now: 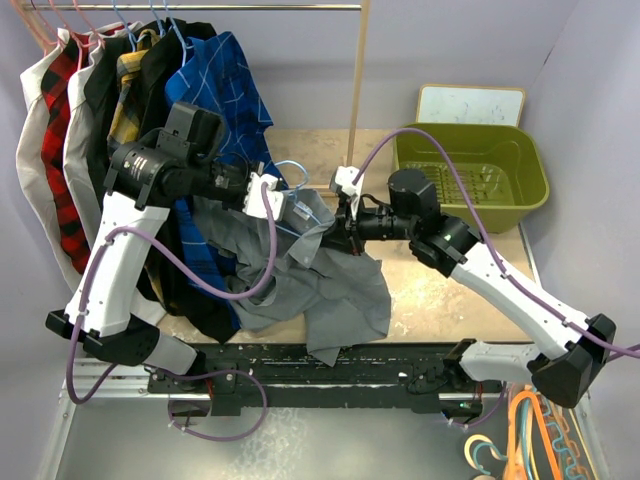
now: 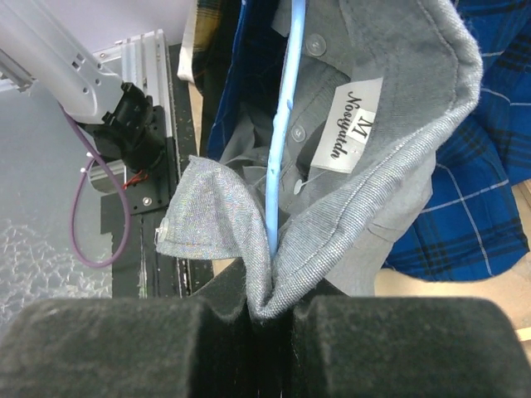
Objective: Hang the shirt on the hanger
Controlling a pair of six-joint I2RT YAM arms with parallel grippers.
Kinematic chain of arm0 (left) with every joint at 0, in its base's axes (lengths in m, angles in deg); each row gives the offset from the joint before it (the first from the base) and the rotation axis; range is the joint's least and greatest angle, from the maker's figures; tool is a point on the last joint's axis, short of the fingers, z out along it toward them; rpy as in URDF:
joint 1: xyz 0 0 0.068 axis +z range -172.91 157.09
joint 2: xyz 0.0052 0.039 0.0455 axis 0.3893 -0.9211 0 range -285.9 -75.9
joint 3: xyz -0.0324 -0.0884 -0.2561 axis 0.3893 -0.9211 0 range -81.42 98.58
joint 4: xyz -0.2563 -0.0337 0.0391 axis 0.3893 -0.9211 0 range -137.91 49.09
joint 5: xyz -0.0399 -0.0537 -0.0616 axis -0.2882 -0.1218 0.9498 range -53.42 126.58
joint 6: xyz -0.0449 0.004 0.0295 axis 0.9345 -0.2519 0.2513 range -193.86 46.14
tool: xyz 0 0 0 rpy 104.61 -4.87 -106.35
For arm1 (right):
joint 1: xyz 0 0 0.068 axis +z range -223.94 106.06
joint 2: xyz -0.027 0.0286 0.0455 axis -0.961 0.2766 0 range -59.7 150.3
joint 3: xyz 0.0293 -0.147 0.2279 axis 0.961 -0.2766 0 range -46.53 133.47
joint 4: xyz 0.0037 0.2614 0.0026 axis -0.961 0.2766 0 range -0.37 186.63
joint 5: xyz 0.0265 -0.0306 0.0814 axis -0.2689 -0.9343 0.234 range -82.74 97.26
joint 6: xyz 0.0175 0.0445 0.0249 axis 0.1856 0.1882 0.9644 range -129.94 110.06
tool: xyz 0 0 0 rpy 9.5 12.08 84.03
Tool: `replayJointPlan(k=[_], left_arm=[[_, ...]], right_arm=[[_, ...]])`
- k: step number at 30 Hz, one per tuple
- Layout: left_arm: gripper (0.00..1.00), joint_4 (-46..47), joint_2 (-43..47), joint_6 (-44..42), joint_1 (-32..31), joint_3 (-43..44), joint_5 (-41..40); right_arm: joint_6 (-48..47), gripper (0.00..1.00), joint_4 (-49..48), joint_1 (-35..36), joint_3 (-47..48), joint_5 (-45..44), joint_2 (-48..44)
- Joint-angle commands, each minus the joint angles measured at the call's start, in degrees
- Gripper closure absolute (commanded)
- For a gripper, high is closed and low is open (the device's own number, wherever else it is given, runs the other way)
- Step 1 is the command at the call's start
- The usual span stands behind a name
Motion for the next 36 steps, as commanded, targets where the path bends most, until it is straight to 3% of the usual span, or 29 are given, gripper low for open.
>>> replayJointPlan(k=[1, 7, 10, 13, 14, 15, 16, 17, 26, 32, 36], left_arm=[[1.00, 0.98, -0.39, 0.50, -1.76, -0.33, 4.02], [1.00, 1.36, -0.58, 0.96, -2.14, -0.37, 4.15], [1.00, 1.36, -0.59, 0.96, -2.15, -0.41, 4.19], [1.00, 1.63, -0.61, 1.50, -2.17, -0.51, 4.00], [0.90, 1.95, -0.58, 2.19, -2.18, -0.63, 3.72], [0.64, 2.35, -0.59, 3.14, -2.19, -0.76, 3.26], [0.10, 2.32, -0.49, 3.66, -2.18, -0.93, 2.59], [0.00, 1.76, -0.25, 3.27, -2.17, -1.13, 1.83], [0.01, 2.33, 2.06, 4.88, -2.15, -5.10, -13.92], [0.01, 20.37, 4.09, 13.33, 2.47, -15.35, -26.84], [0.01, 28.83, 3.87, 18.35, 5.56, -19.10, -27.10]], right_arm=[[-0.30, 0.92, -6.33, 3.05, 4.96, -0.93, 0.73], [-0.77, 0.91, -5.71, 4.43, 6.08, -2.12, 2.77], [-0.64, 1.00, -6.81, 4.47, 5.35, -3.91, 2.70], [0.67, 1.00, -8.58, 4.47, 3.57, -8.88, 1.46], [1.19, 1.00, -8.54, 4.47, 2.60, -10.37, 0.62], [2.82, 1.00, -8.66, 4.47, 1.26, -11.56, -0.25], [4.91, 1.00, -10.05, 4.47, -0.14, -14.39, -1.45], [5.95, 1.00, -10.30, 4.47, -1.52, -16.81, -2.58], [9.66, 1.00, -4.54, 4.03, -6.35, -28.33, -10.43], [10.65, 1.00, -0.11, 4.03, -9.20, -25.98, -15.86], [12.20, 1.00, 3.90, 3.99, -12.16, -27.01, -19.76]])
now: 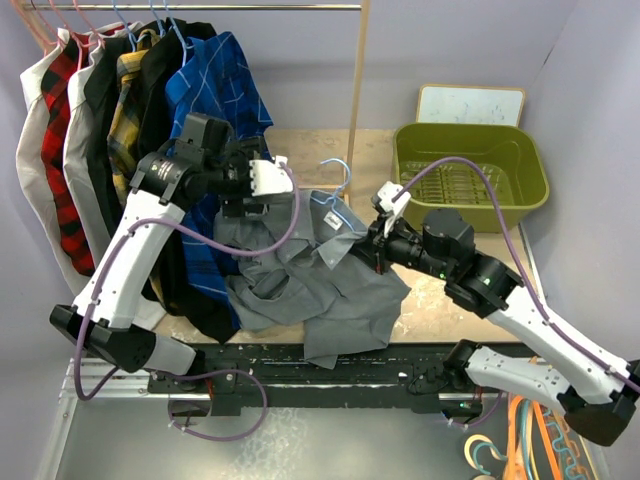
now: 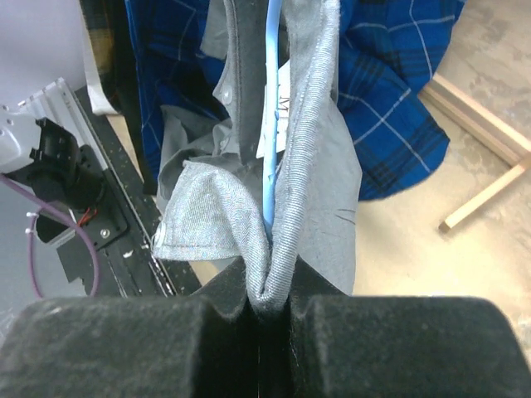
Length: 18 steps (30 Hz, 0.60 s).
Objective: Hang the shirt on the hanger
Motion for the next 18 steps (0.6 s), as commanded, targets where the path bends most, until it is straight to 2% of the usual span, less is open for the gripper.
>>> replayJointPlan(k=[1, 4, 8, 14, 16, 18], left_arm=[[0.01, 13.82, 0.98, 8.03, 2.75, -2.43, -3.69], [0.01, 14.42, 0.13, 10.54, 2.72, -2.26, -1.87], [0.01, 15.53, -0.48, 16.37, 2.75, -0.10, -3.25], [0.01, 11.44, 0.77, 25.52, 2.71, 15.11, -3.48], [0.01, 15.02, 1.71, 29.88, 2.96, 17.95, -7.63], [0.01, 20.65, 1.80, 37.32, 5.24, 19.43, -16.29]], right_arm=[[2.82, 1.00, 2.08, -0.10, -2.73, -1.66, -4.77], [3.84, 1.00, 3.21, -0.14, -2.79, -1.90, -6.51], [4.75, 1.00, 4.80, -0.06, -0.14, -4.42, -6.29], [4.23, 1.00, 11.10, -0.08, 10.46, -15.02, 0.66], [4.24, 1.00, 11.17, -0.10, 13.09, -20.65, 2.77], [4.09, 1.00, 10.53, -0.10, 16.29, -29.03, 5.71]])
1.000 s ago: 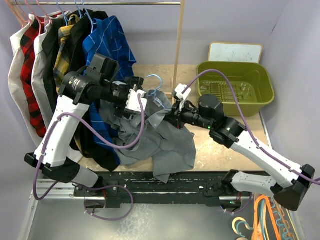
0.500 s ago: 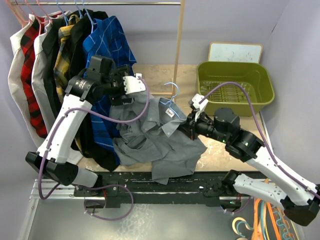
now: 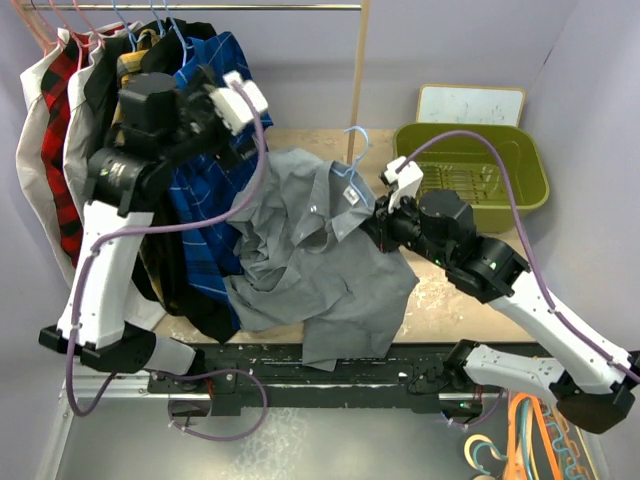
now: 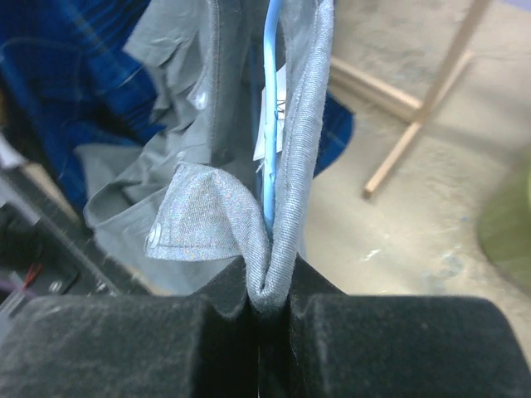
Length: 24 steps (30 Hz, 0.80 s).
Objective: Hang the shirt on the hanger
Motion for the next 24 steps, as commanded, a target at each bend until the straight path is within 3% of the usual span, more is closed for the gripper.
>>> replayJointPlan(k=[1, 6, 10, 16, 24], left_arm=[[0.01, 9.38, 2.28, 16.33, 4.15, 6.60, -14.51], [0.01, 7.42, 1.82, 24.64, 9.78, 13.85, -16.97], [0.01, 11.85, 2.51, 32.84, 9.72, 14.76, -31.62], [0.01, 18.15, 3.22, 30.58, 9.86, 14.67, -49.09], [0.01, 20.13, 3.60, 29.20, 9.77, 11.76, -51.28]], right_arm=[[0.06, 1.00, -1.36, -0.12, 8.90, -19.57, 4.76], [-2.51, 1.00, -6.81, -0.12, 16.68, -24.20, 11.60], [-6.76, 1.00, -9.60, -0.12, 25.60, -25.39, 18.77], [-13.47, 1.00, -11.88, -0.12, 40.13, -30.46, 29.59], [-19.64, 1.00, -16.47, -0.12, 50.39, -31.03, 35.85]])
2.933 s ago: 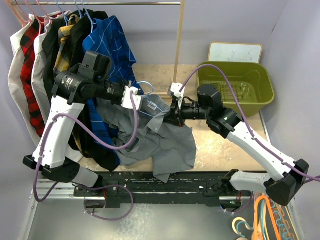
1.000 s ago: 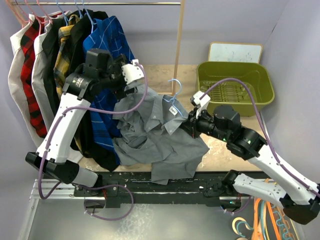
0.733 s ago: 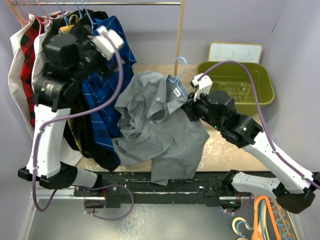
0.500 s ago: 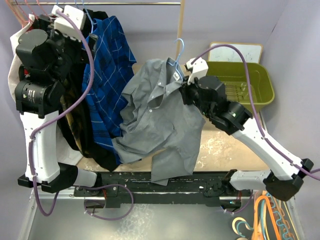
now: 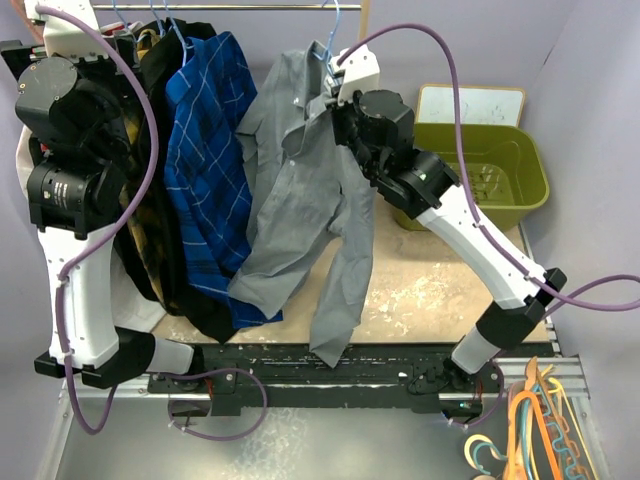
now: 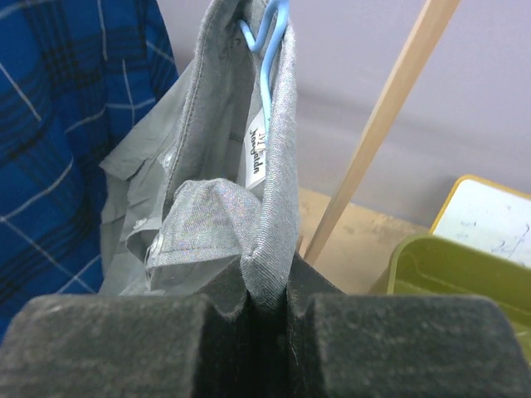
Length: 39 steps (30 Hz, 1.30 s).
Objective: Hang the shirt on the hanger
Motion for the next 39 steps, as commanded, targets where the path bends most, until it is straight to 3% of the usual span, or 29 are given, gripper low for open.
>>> replayJointPlan(k=[1, 8, 15, 29, 39], left_arm=[[0.01, 4.01, 0.89, 0.53, 0.12, -1.15, -3.82], [0.01, 4.01, 0.71, -0.08, 0.15, -1.68, -3.02], [0.01, 4.25, 0.91, -0.10, 0.15, -2.99, -3.27], [0.01, 4.63, 1.28, -1.79, 0.15, -4.97, -2.42], [0.01, 12.17, 2.75, -8.14, 2.09, -14.21, -7.33]], right_arm=[[-5.06, 1.00, -9.09, -0.12, 6.70, -2.62, 0.00], [-8.45, 1.00, -9.43, -0.12, 9.41, -0.93, 2.16], [-9.12, 1.00, -4.30, -1.38, 19.20, -2.31, 8.81], [-7.87, 1.00, -2.65, -3.11, 22.41, 1.61, 12.91], [-7.14, 1.00, -4.40, -3.26, 15.08, 3.39, 11.22]])
